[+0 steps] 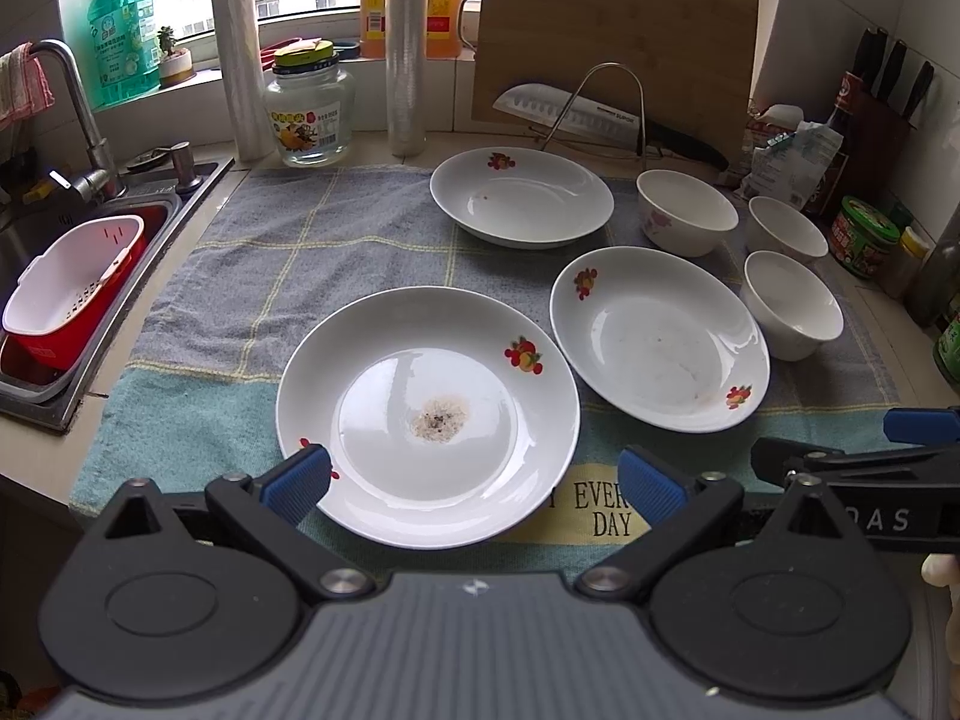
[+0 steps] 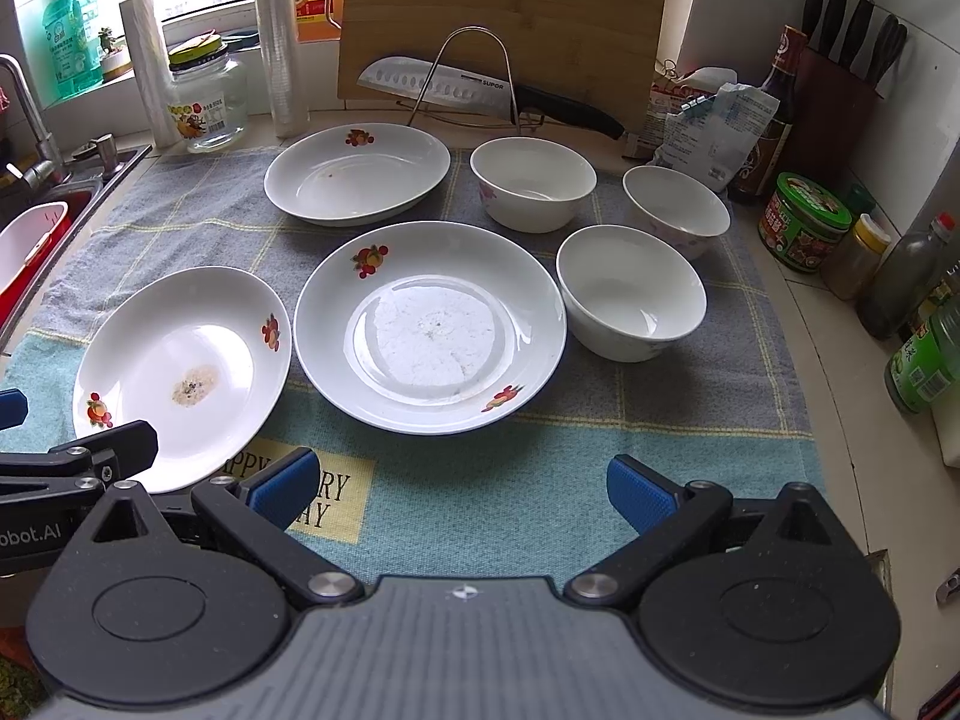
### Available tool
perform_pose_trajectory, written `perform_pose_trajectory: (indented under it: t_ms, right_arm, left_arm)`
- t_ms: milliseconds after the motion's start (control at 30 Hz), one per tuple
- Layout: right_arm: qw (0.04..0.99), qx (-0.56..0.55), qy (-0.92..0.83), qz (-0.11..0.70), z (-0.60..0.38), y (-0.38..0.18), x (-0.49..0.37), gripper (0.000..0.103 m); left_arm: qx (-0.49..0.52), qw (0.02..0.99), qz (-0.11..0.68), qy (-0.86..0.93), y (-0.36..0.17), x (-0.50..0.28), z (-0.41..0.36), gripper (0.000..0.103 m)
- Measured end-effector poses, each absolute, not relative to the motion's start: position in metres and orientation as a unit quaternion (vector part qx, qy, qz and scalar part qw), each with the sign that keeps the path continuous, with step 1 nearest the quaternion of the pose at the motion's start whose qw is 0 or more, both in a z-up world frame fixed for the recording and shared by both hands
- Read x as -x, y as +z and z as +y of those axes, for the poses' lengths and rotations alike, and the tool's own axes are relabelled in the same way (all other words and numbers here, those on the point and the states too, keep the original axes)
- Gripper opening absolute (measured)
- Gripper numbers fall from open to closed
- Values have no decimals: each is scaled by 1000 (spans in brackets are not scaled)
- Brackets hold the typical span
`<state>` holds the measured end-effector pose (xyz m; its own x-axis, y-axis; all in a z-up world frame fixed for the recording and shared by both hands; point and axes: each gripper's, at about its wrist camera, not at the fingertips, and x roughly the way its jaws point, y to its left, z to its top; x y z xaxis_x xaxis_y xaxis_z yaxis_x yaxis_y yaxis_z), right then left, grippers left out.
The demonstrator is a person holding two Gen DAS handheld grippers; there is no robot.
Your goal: Organize plates and bowls
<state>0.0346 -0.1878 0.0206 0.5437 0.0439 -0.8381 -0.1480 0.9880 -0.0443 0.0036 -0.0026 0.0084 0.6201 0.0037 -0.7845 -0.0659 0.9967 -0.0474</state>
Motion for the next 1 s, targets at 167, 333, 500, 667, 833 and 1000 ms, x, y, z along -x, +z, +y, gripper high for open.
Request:
perform_pose_trajectory:
  t_ms: [167, 333, 500, 667, 833, 1000]
  right_arm:
    - [877, 56, 55, 474, -188, 21, -35, 103]
    - [877, 56, 54, 474, -187, 20, -35, 103]
    - [877, 57, 55, 473, -190, 23, -35, 103]
    - [877, 58, 54, 473, -189, 23, -35, 103]
    - [877, 58, 54, 473, -189, 23, -35, 103]
    - [878, 58, 54, 473, -189, 23, -34, 103]
  left_arm:
    - [36, 899, 435, 19, 9, -4, -3, 101]
    - [36, 900, 434, 19, 8, -3, -2, 101]
    - [35, 900, 434, 19, 9, -3, -3, 101]
    - [35, 900, 434, 19, 7, -2, -2, 101]
    - [35, 900, 433, 19, 8, -2, -3, 101]
    - [35, 901, 433, 19, 8, -2, -3, 101]
